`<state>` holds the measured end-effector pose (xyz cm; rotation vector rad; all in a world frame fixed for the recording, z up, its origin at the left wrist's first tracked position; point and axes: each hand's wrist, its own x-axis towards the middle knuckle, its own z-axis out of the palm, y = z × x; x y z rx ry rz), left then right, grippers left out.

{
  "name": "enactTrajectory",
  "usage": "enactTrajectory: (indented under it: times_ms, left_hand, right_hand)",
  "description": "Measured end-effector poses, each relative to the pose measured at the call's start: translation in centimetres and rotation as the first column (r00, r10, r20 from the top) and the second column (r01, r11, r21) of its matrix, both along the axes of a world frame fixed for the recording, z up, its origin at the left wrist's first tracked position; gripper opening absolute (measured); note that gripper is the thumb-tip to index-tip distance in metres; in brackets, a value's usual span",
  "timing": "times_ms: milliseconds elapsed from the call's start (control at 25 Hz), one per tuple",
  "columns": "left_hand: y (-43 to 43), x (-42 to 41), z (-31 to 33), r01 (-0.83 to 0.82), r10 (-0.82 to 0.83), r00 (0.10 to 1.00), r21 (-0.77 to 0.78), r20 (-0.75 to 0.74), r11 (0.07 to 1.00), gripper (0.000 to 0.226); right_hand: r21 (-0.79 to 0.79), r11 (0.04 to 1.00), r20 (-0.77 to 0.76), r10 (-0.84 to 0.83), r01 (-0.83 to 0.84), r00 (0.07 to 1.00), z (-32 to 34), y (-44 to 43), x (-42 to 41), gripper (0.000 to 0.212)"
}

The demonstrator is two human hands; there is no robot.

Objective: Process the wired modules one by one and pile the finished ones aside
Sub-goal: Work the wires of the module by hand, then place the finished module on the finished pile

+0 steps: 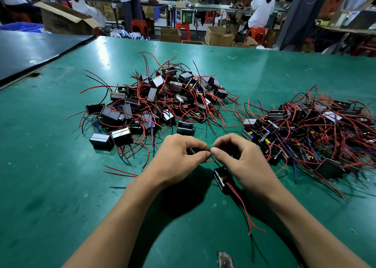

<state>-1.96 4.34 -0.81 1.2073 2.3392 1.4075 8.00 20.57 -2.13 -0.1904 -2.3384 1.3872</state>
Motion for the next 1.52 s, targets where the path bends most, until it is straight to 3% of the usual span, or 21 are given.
enactTrajectory:
  times_ms: [120, 280, 520, 720, 960, 1160, 1400, 1520]
  left_hand:
    - [0.0, -0.1, 0.0, -0.001, 0.001, 0.999, -0.004, 0.055, 1.0, 0.005]
    - [0.0, -0.2, -0.1, 0.005, -0.004, 0.996, -0.009, 0.086, 1.0, 0.008]
    - [0.0, -0.2, -0.1, -0.008, 0.008, 0.999, 0.004, 0.041, 1.0, 0.008]
    - [0.1, 0.0, -0.2, -0.048, 0.048, 0.998, -0.01, -0.039, 0.999, 0.005]
    - [-0.2, -0.5, -0.4, -0.101, 0.103, 0.994, -0.053, 0.047, 0.994, 0.008]
    - [-0.5, -0.6, -0.5, -0.176, 0.176, 0.984, -0.067, 0.0, 0.982, 0.013]
    - [0.3, 0.5, -0.4, -0.095, 0.094, 0.995, -0.108, -0.013, 0.99, 0.012]
    - [0.5, 1.0, -0.3, -0.071, 0.071, 0.997, -0.107, 0.003, 0.992, 0.013]
  right_hand:
    - [0.358, 0.933, -0.244, 0.073, 0.02, 0.967, -0.1, 0.7, 0.1, 0.013]
    - [0.449, 0.893, -0.273, 0.11, 0.026, 0.956, -0.6, 1.6, -0.2, 0.01]
    - [0.321, 0.947, -0.156, 0.026, 0.026, 0.987, -0.1, 0.8, 0.0, 0.004]
    - [-0.08, 0.997, 0.087, 0.006, 0.001, 0.996, 0.3, 0.4, 0.0, 0.009]
    - [0.025, 0.995, 0.071, -0.098, 0.096, 0.993, 0.5, 1.3, 0.0, 0.01]
    - [-0.032, 0.951, 0.038, -0.307, 0.309, 0.951, 0.2, 3.2, -0.1, 0.011]
    - [-0.029, 0.891, 0.023, -0.453, 0.454, 0.891, 0.5, 4.4, -0.1, 0.012]
    - [-0.044, 0.836, -0.17, -0.546, 0.547, 0.821, 1.3, 3.8, 0.2, 0.011]
